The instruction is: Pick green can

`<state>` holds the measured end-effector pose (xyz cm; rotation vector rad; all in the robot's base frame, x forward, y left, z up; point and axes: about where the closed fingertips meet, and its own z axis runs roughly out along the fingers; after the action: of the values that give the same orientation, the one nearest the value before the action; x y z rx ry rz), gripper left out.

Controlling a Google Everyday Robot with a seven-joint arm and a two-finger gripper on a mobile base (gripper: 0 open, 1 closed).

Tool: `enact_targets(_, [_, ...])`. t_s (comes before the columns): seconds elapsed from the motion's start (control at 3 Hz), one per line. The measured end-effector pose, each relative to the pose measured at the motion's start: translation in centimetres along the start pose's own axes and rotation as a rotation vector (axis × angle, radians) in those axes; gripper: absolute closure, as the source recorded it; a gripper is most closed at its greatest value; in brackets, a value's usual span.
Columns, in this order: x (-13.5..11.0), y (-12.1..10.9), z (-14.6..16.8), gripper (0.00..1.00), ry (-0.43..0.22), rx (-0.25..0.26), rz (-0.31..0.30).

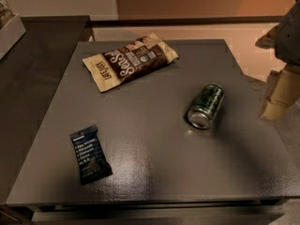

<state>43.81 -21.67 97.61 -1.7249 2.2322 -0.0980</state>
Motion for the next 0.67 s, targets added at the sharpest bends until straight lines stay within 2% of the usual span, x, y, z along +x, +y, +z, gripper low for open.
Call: enact_targets(0.67, [-0.05,0.0,0.02,0.0,-0.001,0.0,-0.003])
